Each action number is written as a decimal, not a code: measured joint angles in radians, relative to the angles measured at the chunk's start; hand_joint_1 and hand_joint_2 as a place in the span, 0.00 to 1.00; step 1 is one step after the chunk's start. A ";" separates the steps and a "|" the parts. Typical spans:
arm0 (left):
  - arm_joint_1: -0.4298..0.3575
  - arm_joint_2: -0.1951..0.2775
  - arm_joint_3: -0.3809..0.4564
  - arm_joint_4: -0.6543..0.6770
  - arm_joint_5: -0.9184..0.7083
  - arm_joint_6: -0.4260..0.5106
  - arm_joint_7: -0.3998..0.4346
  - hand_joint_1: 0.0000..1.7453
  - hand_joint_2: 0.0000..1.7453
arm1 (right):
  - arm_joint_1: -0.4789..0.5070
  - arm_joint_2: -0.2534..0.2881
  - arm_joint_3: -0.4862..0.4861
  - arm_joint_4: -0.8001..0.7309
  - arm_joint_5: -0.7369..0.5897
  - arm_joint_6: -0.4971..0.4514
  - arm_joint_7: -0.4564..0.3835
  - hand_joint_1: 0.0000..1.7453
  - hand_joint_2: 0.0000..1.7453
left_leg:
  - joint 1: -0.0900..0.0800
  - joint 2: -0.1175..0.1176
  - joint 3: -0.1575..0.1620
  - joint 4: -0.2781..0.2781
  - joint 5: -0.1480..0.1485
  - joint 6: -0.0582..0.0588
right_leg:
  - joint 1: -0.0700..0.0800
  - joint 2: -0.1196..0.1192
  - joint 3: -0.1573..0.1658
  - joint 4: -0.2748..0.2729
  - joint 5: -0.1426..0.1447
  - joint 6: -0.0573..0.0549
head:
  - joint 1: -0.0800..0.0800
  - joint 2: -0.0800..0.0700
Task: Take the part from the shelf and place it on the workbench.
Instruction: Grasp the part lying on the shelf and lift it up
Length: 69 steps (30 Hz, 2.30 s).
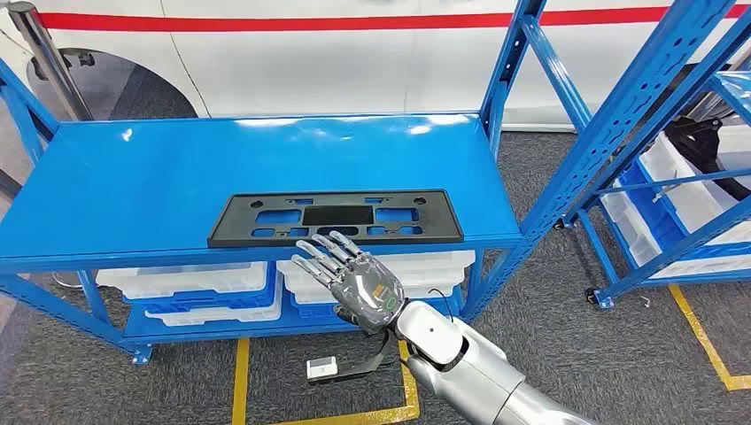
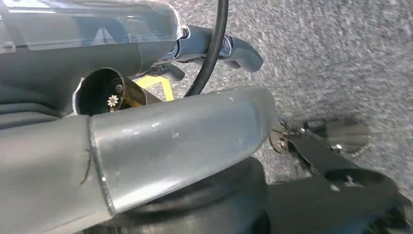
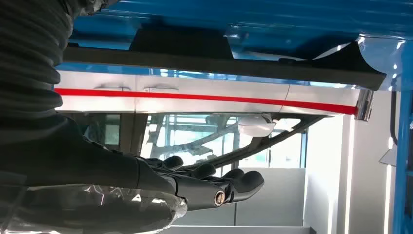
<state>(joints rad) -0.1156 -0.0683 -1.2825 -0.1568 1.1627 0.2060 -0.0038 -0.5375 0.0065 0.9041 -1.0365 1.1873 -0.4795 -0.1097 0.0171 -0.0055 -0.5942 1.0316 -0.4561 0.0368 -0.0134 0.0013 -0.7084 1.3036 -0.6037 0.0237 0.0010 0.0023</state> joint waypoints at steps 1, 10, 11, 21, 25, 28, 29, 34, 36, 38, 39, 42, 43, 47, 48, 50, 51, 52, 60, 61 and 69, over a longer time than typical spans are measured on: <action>0.000 0.000 0.000 0.000 0.000 0.000 0.000 0.00 0.00 | 0.000 -0.001 0.001 0.001 -0.002 0.005 -0.001 0.00 1.00 | -0.001 0.000 0.002 0.000 -0.002 0.001 | 0.000 0.000 -0.014 0.016 0.004 -0.001 | 0.000 0.000; -0.002 -0.005 -0.005 0.000 0.002 -0.004 -0.002 0.00 0.00 | -0.025 -0.008 0.028 0.011 -0.034 0.079 -0.038 0.00 1.00 | -0.010 -0.002 0.040 -0.006 -0.036 -0.020 | 0.022 0.002 0.076 -0.262 0.173 -0.047 | 0.000 0.000; -0.002 -0.004 -0.007 0.000 0.002 -0.005 -0.002 0.00 0.00 | -0.026 -0.009 0.032 0.011 -0.039 0.086 -0.042 0.00 1.00 | -0.009 -0.001 0.042 -0.005 -0.039 -0.025 | 0.018 0.002 0.082 -0.269 0.173 -0.049 | -0.001 0.000; 0.002 -0.001 -0.016 0.002 0.012 -0.006 -0.005 0.00 0.00 | -0.048 -0.011 0.078 0.022 -0.075 0.134 -0.050 0.00 1.00 | 0.000 0.003 -0.061 0.103 -0.001 -0.054 | 0.001 0.001 0.148 -0.289 0.136 -0.044 | -0.001 0.000; -0.002 0.000 -0.017 0.003 0.014 -0.007 -0.006 0.00 0.00 | -0.057 -0.011 0.084 0.024 -0.078 0.138 -0.050 0.00 1.00 | -0.004 0.000 -0.022 0.005 0.019 -0.031 | 0.008 0.003 0.147 -0.275 0.119 -0.024 | 0.000 0.000; 0.000 -0.001 -0.017 0.003 0.015 -0.009 -0.009 0.00 0.00 | -0.064 -0.012 0.087 0.025 -0.085 0.150 -0.050 0.00 1.00 | -0.003 0.000 -0.014 0.003 0.015 -0.011 | 0.004 0.001 0.136 -0.242 0.093 -0.013 | 0.000 0.000; -0.001 -0.001 -0.017 0.003 0.016 -0.010 -0.010 0.00 0.00 | -0.067 -0.012 0.087 0.025 -0.088 0.155 -0.050 0.00 1.00 | -0.003 0.000 -0.010 0.001 0.013 -0.005 | 0.003 0.001 0.113 -0.195 0.069 -0.009 | 0.000 0.000; 0.000 -0.001 -0.017 0.003 0.019 -0.011 -0.011 0.00 0.00 | -0.067 -0.014 0.096 0.033 -0.096 0.168 -0.049 0.00 1.00 | -0.014 -0.002 0.004 0.001 0.000 0.008 | 0.007 0.000 -0.026 0.009 0.039 -0.015 | 0.000 0.000; 0.001 -0.002 -0.017 0.003 0.021 -0.011 -0.011 0.00 0.00 | -0.069 -0.014 0.100 0.034 -0.098 0.170 -0.049 0.00 1.00 | -0.020 -0.004 0.017 0.000 -0.009 0.009 | 0.017 0.001 0.018 -0.118 0.127 -0.039 | 0.000 0.000; -0.001 -0.007 -0.017 0.003 0.022 -0.011 -0.011 0.00 0.00 | -0.073 -0.014 0.102 0.035 -0.101 0.174 -0.049 0.00 1.00 | -0.021 -0.004 0.023 -0.001 -0.015 0.005 | 0.031 0.000 0.067 -0.233 0.174 -0.069 | -0.003 0.000; -0.001 -0.009 -0.017 0.004 0.023 -0.010 -0.011 0.00 0.00 | -0.075 -0.014 0.103 0.035 -0.103 0.176 -0.049 0.00 1.00 | -0.018 -0.004 0.023 -0.003 -0.016 0.001 | 0.037 0.000 0.078 -0.258 0.177 -0.078 | -0.004 0.000; -0.002 -0.012 -0.017 0.004 0.025 -0.011 -0.011 0.00 0.00 | -0.077 -0.016 0.105 0.037 -0.109 0.183 -0.047 0.00 1.00 | -0.017 -0.002 0.030 -0.011 -0.019 -0.014 | 0.035 0.002 0.096 -0.289 0.178 -0.081 | -0.004 0.000; -0.002 -0.013 -0.018 0.004 0.026 -0.011 -0.011 0.00 0.00 | -0.078 -0.016 0.106 0.037 -0.110 0.186 -0.047 0.00 1.00 | -0.018 -0.001 0.028 0.002 -0.029 -0.019 | 0.029 0.001 0.108 -0.303 0.180 -0.080 | -0.005 0.000; -0.002 -0.012 -0.018 0.004 0.028 -0.011 -0.012 0.00 0.00 | -0.081 -0.014 0.109 0.040 -0.112 0.193 -0.045 0.00 1.00 | -0.008 0.000 -0.083 0.211 -0.116 -0.043 | 0.016 -0.003 0.136 -0.322 0.175 -0.075 | -0.008 0.000; -0.001 -0.011 -0.018 0.004 0.029 -0.011 -0.012 0.00 0.00 | -0.080 -0.014 0.110 0.041 -0.112 0.194 -0.045 0.00 1.00 | -0.004 0.000 -0.108 0.244 -0.115 -0.049 | 0.015 -0.003 0.139 -0.320 0.170 -0.072 | -0.009 0.000; 0.001 -0.009 -0.018 0.004 0.030 -0.011 -0.011 0.00 0.00 | -0.080 -0.014 0.114 0.044 -0.113 0.199 -0.043 0.00 1.00 | 0.002 0.001 -0.103 0.200 -0.058 -0.058 | 0.011 -0.001 0.146 -0.311 0.157 -0.065 | -0.009 0.000; 0.002 -0.008 -0.018 0.005 0.031 -0.011 -0.011 0.00 0.00 | -0.080 -0.014 0.115 0.046 -0.115 0.203 -0.042 0.00 1.00 | 0.005 0.002 -0.077 0.133 -0.015 -0.061 | 0.008 0.000 0.150 -0.304 0.149 -0.060 | -0.009 0.000; 0.002 -0.008 -0.018 0.005 0.031 -0.011 -0.011 0.00 0.00 | -0.081 -0.014 0.117 0.047 -0.116 0.207 -0.040 0.00 1.00 | 0.005 0.002 -0.050 0.071 0.013 -0.063 | 0.008 0.001 0.152 -0.297 0.140 -0.054 | -0.009 0.000; 0.000 -0.007 -0.018 0.005 0.035 -0.011 -0.008 0.00 0.00 | -0.091 -0.014 0.127 0.061 -0.130 0.234 -0.032 0.00 1.00 | 0.004 0.000 -0.006 -0.012 0.020 -0.011 | 0.006 0.000 0.103 -0.185 0.069 -0.011 | -0.007 0.000; -0.001 -0.007 -0.018 0.005 0.037 -0.011 -0.008 0.00 0.00 | -0.093 -0.014 0.128 0.064 -0.133 0.240 -0.031 0.00 1.00 | 0.003 0.000 -0.005 -0.012 0.018 -0.008 | 0.005 0.000 0.065 -0.116 0.041 -0.008 | -0.007 0.000; 0.000 -0.006 -0.020 0.005 0.050 -0.012 -0.008 0.00 0.00 | -0.103 -0.014 0.134 0.087 -0.153 0.288 -0.015 0.00 1.00 | 0.001 -0.004 0.030 -0.012 -0.012 -0.020 | 0.007 0.000 0.078 -0.251 0.177 -0.024 | -0.007 0.000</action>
<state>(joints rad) -0.1155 -0.0743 -1.3021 -0.1522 1.2124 0.1938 -0.0122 -0.6405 -0.0077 1.0379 -0.9494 1.0341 -0.1914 -0.1242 0.0180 -0.0093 -0.5646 1.0196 -0.4678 0.0168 -0.0064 0.0013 -0.6308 1.0527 -0.4267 0.0002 -0.0057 0.0023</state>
